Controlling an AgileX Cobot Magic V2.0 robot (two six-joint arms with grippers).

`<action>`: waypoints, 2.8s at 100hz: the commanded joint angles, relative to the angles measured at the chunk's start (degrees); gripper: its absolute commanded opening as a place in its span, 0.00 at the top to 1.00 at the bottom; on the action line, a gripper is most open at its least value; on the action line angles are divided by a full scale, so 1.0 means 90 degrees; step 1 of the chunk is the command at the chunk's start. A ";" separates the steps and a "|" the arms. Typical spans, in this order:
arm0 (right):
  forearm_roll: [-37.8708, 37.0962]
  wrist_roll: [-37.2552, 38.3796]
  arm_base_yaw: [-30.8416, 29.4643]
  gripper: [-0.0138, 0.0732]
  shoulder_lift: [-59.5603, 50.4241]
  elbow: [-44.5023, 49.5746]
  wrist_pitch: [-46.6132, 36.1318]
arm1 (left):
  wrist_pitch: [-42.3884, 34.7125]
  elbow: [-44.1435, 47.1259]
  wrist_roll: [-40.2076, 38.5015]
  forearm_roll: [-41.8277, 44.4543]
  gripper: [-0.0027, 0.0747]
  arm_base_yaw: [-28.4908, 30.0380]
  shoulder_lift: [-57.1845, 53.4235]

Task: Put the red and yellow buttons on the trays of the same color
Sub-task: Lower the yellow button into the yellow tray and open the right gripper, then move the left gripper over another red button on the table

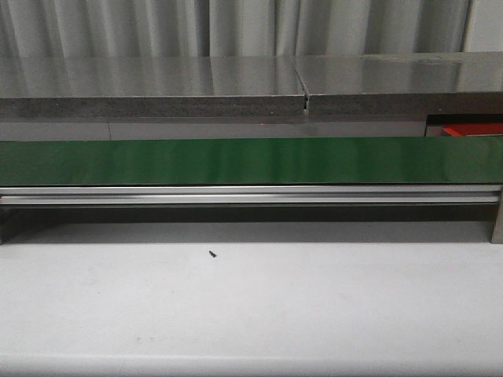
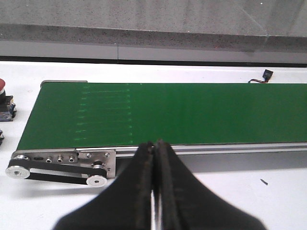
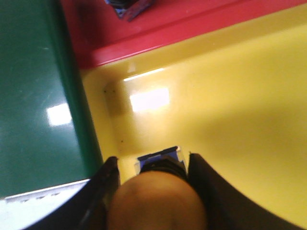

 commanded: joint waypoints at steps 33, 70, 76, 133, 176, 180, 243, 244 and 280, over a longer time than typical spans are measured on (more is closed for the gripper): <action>0.0415 -0.0204 0.0062 0.69 0.0271 0.0028 -0.0935 | -0.0482 -0.0184 0.0001 -0.0089 0.99 -0.0001 -0.0021; 0.0415 -0.0371 0.0062 0.48 0.0434 0.0028 -0.0933 | -0.0482 -0.0184 0.0001 -0.0089 0.99 -0.0001 -0.0021; 0.0415 -0.0371 0.0062 0.34 0.0434 0.0028 -0.0916 | -0.0482 -0.0184 0.0001 -0.0089 0.99 -0.0001 -0.0021; 0.0574 -0.0650 0.0536 0.17 -0.1129 0.0023 -0.1452 | -0.0482 -0.0184 0.0001 -0.0089 0.99 -0.0001 -0.0021; 0.0574 -0.1482 0.2030 0.17 -0.4139 0.1887 -0.2301 | -0.0482 -0.0184 0.0001 -0.0089 0.99 -0.0001 -0.0021; 0.0574 -0.1481 0.2119 0.17 -0.4429 0.2225 -0.2340 | -0.0482 -0.0184 0.0001 -0.0089 0.99 -0.0001 -0.0021; 0.0568 -0.1481 0.2308 0.92 -0.7606 0.4631 -0.2171 | -0.0467 -0.0184 0.0001 -0.0089 0.99 -0.0001 -0.0021; 0.0568 -0.1481 0.2308 0.92 -0.7606 0.4631 -0.2155 | -0.0467 -0.0184 0.0001 -0.0101 0.99 -0.0001 -0.0021; 0.0568 -0.1481 0.2308 0.92 -0.7606 0.4631 -0.2029 | 0.0183 -0.0725 -0.0092 -0.0143 0.88 0.0074 -0.0021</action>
